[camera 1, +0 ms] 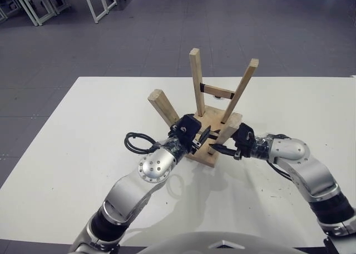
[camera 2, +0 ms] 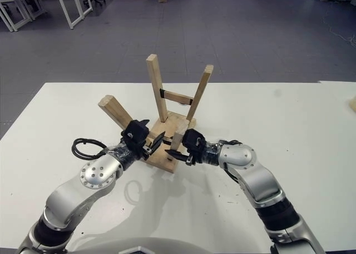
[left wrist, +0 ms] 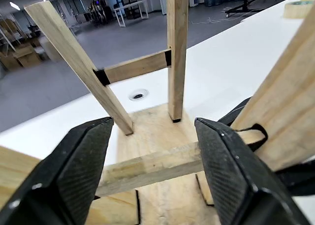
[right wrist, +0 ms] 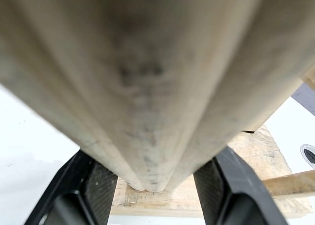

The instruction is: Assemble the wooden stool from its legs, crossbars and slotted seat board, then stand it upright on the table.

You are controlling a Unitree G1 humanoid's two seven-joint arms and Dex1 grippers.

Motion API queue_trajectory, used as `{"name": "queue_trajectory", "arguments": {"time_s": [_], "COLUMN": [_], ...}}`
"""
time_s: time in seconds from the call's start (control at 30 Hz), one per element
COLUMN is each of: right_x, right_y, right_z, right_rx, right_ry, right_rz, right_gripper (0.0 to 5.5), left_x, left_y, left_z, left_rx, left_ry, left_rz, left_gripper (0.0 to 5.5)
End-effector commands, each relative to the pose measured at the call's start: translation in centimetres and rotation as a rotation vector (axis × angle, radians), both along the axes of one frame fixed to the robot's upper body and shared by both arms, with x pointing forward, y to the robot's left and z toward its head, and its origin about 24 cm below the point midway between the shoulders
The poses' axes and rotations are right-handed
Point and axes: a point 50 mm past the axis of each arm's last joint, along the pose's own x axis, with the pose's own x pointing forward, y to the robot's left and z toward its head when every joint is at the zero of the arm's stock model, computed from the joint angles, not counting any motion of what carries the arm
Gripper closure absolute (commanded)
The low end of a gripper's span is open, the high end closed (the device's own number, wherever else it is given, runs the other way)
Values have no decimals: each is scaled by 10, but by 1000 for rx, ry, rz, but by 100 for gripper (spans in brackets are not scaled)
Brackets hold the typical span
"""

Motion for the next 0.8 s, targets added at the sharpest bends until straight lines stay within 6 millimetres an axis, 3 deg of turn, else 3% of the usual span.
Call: {"name": "queue_trajectory", "arguments": {"time_s": [0.03, 0.17, 0.27, 0.33, 0.4, 0.5, 0.57, 0.7, 0.8], "right_x": [-32, -32, -33, -35, -31, -24, -21, -18, -16], "right_y": [-38, -50, -47, -49, -54, -60, -62, -56, -51], "right_z": [-84, -92, -85, -80, -76, -70, -70, -67, -60], "right_rx": [-334, -348, -249, -219, -221, -257, -287, -299, -294], "right_ry": [458, 518, 487, 467, 426, 335, 303, 245, 216], "right_rz": [-78, -96, -6, 65, 113, 177, 201, 226, 240], "right_gripper": [348, 348, 348, 348, 348, 348, 348, 348, 348], "left_x": [29, 40, 42, 44, 52, 70, 76, 60, 37], "left_y": [18, 33, 47, 67, 106, 155, 168, 143, 117], "left_z": [64, 123, 163, 186, 185, 152, 116, 9, -29], "left_rx": [-223, -457, -629, -680, -590, -436, -300, -55, 0], "left_ry": [-109, -219, -292, -347, -360, -282, -192, 162, 301], "left_rz": [63, 88, 70, 81, 214, 486, 578, 529, 464], "left_gripper": [243, 243, 243, 243, 243, 243, 243, 243, 243]}}
